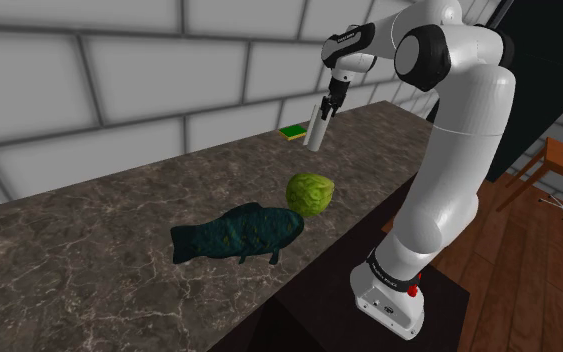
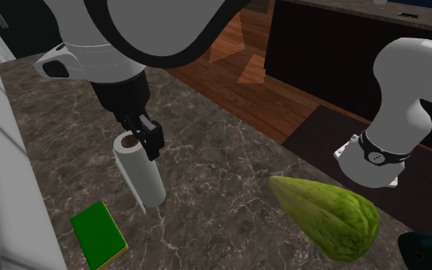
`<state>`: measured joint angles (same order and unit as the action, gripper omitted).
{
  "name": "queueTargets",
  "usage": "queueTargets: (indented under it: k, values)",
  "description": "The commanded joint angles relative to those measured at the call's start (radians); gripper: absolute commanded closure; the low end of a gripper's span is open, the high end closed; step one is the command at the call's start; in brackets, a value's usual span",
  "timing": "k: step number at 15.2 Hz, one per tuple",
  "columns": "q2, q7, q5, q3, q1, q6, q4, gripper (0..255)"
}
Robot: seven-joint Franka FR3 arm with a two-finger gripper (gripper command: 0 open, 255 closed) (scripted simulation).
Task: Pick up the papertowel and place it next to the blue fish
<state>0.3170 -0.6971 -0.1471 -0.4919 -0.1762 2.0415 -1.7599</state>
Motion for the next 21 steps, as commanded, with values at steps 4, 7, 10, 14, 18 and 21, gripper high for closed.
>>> queueTargets:
  k: [4,7,10,14,18,21]
  values:
    - [0.0,0.0,0.0,0.0,0.0,0.0,0.0,255]
    - [-0.005,0.002,0.003,-0.001,0.0,-0.011,0.007,255]
    - [-0.017,0.007,0.011,-0.004,0.002,-0.047,0.032,255]
    - [-0.031,0.012,0.02,-0.008,0.003,-0.096,0.068,255]
    - [-0.042,0.016,0.027,-0.011,0.003,-0.145,0.109,255]
    - [-0.048,0.018,0.03,-0.012,0.002,-0.184,0.142,255]
